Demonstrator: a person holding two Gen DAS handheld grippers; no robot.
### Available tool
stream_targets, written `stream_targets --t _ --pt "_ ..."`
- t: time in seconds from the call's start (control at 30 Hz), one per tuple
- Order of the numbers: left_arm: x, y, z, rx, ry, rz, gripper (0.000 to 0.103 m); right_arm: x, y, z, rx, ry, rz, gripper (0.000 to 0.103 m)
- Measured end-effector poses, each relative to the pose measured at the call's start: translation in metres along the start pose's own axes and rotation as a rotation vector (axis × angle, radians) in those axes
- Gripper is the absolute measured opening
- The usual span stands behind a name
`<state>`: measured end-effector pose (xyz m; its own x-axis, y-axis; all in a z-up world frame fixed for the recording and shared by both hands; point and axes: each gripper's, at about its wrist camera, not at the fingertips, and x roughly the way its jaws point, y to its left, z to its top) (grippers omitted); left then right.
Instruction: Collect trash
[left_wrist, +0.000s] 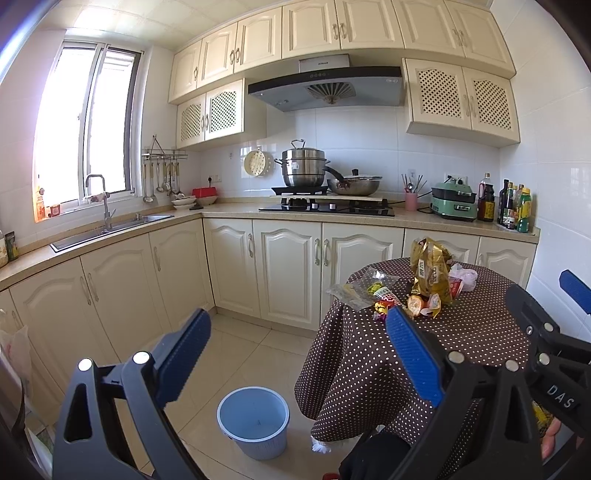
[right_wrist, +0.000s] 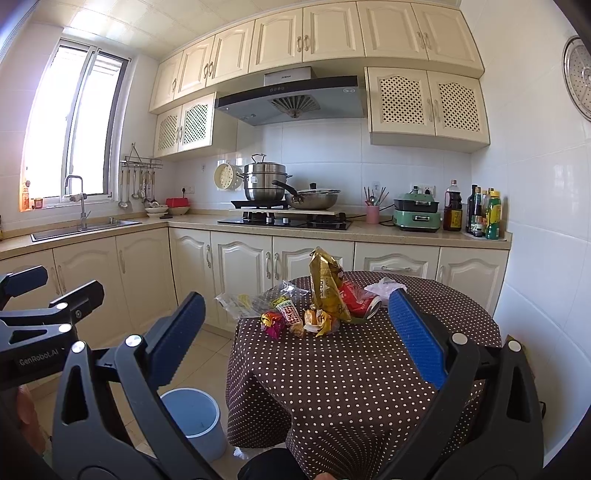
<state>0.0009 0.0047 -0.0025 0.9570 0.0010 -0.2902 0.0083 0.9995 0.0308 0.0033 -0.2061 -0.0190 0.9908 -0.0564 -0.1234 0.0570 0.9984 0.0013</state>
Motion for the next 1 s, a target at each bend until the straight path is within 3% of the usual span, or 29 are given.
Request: stream_targets --t 1.0 --pt "0.0046 0.001 -0.0017 -0.004 0.015 0.003 0.094 0.0037 0.0008 0.0036 0.002 0.032 0.014 0.097"
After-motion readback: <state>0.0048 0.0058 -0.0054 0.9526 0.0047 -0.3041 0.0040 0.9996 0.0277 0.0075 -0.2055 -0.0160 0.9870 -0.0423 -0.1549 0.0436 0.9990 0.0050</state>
